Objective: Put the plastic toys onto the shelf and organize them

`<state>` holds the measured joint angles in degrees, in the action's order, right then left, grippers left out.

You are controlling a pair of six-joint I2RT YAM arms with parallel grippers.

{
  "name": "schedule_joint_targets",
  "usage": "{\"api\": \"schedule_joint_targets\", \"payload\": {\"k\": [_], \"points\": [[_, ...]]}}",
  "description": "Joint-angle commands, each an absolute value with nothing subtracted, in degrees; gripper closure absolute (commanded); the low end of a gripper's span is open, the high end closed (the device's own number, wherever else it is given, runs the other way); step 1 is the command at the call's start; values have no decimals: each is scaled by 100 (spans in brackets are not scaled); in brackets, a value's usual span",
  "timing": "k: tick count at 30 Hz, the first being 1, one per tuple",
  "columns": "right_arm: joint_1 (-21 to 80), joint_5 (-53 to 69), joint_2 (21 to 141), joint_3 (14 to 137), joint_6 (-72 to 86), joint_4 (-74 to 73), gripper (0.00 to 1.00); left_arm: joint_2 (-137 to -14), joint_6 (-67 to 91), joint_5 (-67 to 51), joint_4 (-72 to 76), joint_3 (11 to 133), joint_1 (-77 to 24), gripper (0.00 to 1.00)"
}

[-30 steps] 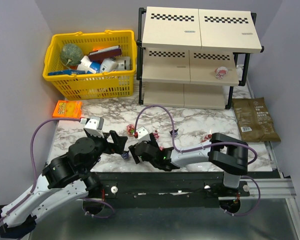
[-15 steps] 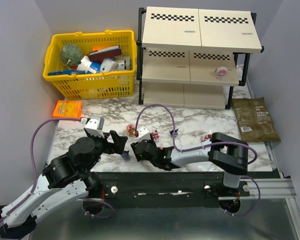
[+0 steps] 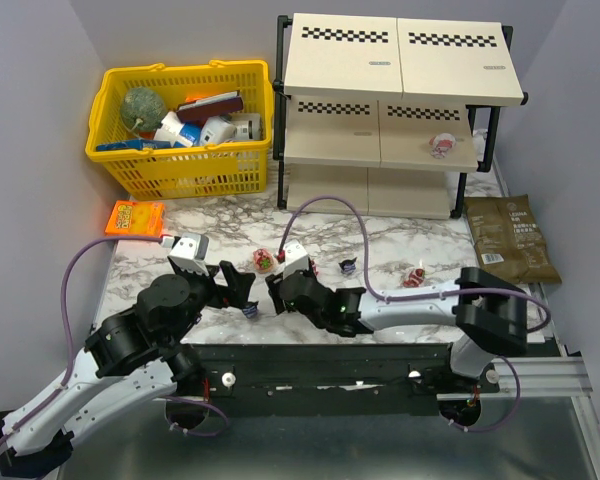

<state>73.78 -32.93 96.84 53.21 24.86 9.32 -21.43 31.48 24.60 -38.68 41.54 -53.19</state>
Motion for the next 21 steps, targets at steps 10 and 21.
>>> {"api": "schedule_joint_targets", "payload": {"k": [10, 21], "points": [[6286, -4148, 7639, 5713, 2408, -650, 62, -2030, 3111, 2329, -3753, 4096, -5265, 1], [4563, -4254, 7119, 6406, 2022, -1142, 62, -2136, 3094, 2303, -3744, 4104, -5256, 1]]}}
